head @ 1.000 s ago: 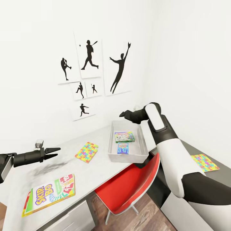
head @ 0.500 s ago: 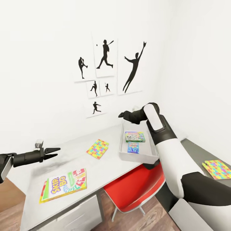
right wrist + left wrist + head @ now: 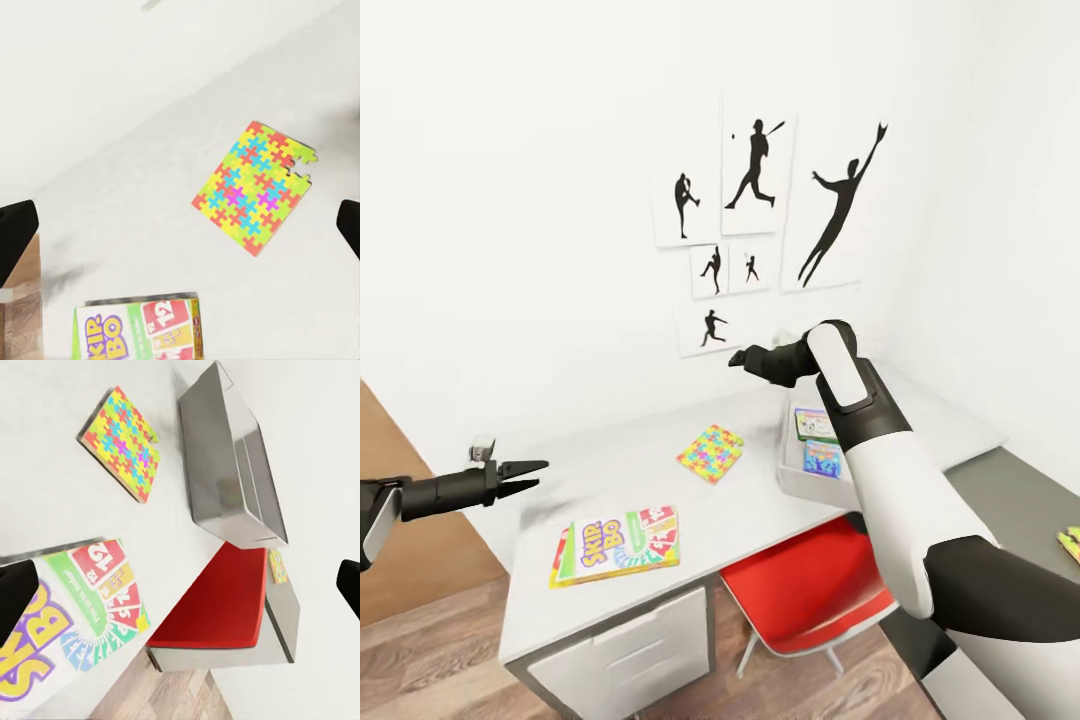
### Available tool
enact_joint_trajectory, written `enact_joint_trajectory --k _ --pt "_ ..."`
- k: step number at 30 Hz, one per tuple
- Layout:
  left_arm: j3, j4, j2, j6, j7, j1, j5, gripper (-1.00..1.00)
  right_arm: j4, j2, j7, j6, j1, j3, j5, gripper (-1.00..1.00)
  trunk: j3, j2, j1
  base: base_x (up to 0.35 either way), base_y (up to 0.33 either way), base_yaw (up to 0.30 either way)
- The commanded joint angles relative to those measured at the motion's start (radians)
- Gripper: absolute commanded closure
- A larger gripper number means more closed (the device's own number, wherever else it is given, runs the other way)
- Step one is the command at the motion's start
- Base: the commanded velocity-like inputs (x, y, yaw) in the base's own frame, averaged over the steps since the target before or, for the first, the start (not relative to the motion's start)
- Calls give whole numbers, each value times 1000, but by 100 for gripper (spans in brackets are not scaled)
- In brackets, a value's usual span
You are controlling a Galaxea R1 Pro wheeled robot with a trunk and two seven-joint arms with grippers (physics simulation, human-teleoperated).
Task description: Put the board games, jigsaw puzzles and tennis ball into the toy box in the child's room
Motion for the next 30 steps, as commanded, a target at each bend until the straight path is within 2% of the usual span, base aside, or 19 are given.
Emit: enact_joint_trajectory --k 1,14,21,30 --pt "0 0 0 9 -2 -1 2 -100 -1 0 -10 2 -1 1 -10 -100 -3 -2 0 -80 57 125" --pt "0 0 0 9 -2 -1 2 -100 -1 1 -11 2 -1 2 -11 -100 -4 -2 0 -60 47 28" --pt "0 0 0 9 -2 -1 2 -100 -1 12 -12 2 -1 2 -7 -100 -4 -2 0 -156 140 0" --pt "0 0 0 9 -2 -1 3 -100 0 26 -12 1 -1 2 -5 -100 -4 -2 0 -31 27 0"
